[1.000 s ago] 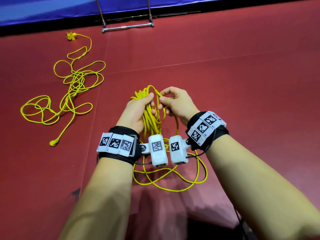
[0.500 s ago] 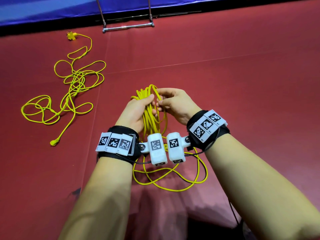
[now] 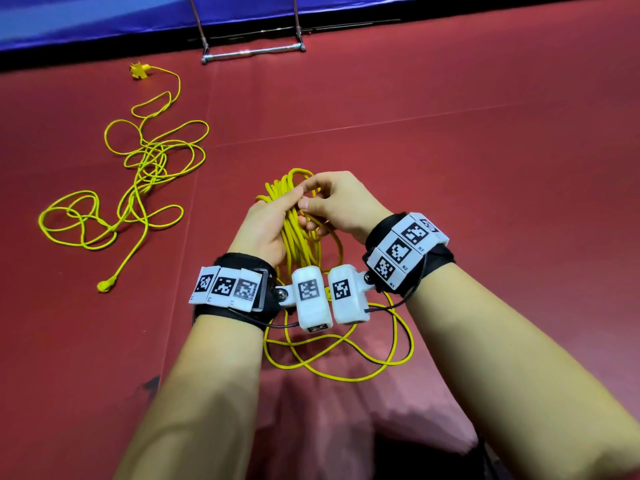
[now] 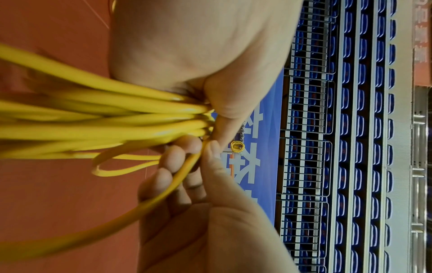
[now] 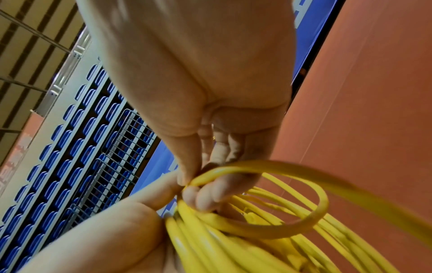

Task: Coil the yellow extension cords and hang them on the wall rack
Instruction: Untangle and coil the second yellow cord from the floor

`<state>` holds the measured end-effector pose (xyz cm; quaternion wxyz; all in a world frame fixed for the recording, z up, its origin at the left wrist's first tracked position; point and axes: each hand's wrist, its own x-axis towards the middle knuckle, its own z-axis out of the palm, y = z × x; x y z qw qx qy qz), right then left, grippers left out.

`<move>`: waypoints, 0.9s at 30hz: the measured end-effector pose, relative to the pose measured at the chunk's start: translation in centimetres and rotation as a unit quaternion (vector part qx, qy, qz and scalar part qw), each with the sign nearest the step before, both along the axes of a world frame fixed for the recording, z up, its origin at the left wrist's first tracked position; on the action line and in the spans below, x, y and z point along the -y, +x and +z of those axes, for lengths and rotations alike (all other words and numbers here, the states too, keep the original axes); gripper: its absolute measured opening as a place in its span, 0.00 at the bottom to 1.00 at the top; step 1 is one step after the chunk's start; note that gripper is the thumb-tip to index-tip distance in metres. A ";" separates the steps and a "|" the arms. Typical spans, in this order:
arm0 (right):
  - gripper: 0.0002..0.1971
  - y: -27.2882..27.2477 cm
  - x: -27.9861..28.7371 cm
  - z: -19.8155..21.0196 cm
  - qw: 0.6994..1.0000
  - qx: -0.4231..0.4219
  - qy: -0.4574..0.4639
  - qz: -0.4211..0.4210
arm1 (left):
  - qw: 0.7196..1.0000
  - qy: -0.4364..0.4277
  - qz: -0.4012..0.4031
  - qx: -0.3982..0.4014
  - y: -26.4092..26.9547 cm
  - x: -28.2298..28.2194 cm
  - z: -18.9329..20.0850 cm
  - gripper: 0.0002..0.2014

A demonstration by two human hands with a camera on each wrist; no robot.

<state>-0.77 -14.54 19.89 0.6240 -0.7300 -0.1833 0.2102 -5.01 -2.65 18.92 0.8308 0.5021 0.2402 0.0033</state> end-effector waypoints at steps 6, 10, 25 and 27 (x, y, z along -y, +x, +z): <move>0.10 -0.2 0.1 -0.6 0.997 -0.028 -0.033 0.061 | 0.998 -0.034 0.037 -0.038 0.4 -1.8 0.1 0.15; 0.07 0.5 1.4 -1.2 0.991 -0.040 -0.041 0.119 | 0.990 -0.035 0.136 -0.031 0.8 -3.9 0.3 0.12; 0.02 1.9 4.8 -6.9 0.946 -0.017 -0.271 0.180 | 0.955 -0.140 0.253 0.071 -0.3 -7.9 2.5 0.11; 0.03 2.2 5.4 -7.9 0.933 -0.015 -0.313 0.179 | 0.952 -0.136 0.258 0.089 -0.6 -8.2 3.2 0.10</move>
